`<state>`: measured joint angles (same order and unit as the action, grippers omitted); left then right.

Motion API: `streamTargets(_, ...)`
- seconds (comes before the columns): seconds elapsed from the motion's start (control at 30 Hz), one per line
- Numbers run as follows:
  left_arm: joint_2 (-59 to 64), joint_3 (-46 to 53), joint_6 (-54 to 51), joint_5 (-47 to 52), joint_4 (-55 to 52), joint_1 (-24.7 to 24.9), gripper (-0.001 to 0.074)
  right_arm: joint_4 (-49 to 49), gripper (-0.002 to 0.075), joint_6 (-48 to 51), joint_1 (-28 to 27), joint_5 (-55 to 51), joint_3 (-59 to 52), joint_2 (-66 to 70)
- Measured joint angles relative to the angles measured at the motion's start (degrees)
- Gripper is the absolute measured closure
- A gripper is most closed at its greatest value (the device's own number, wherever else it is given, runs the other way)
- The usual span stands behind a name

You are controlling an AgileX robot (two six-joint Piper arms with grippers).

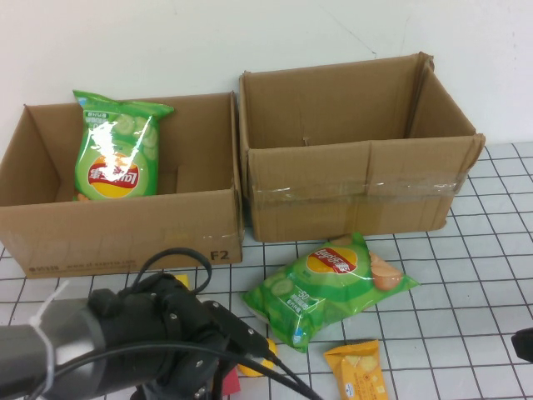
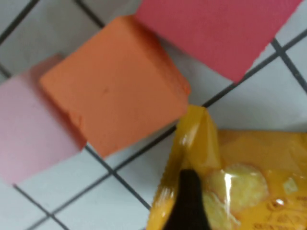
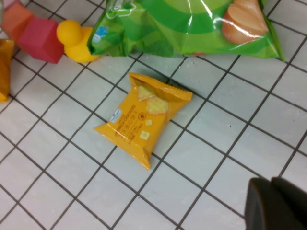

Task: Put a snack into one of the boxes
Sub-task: Pick up the biscuit

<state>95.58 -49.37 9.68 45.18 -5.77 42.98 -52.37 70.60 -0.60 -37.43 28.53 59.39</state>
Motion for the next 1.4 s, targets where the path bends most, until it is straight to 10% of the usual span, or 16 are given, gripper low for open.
streamTargets(1.4, -7.05, 0.72, 27.37, 8.97, 7.26, -1.59, 0.0265, -5.32, 0.0727, 3.72, 0.00, -2.23, 0.00, 0.00)
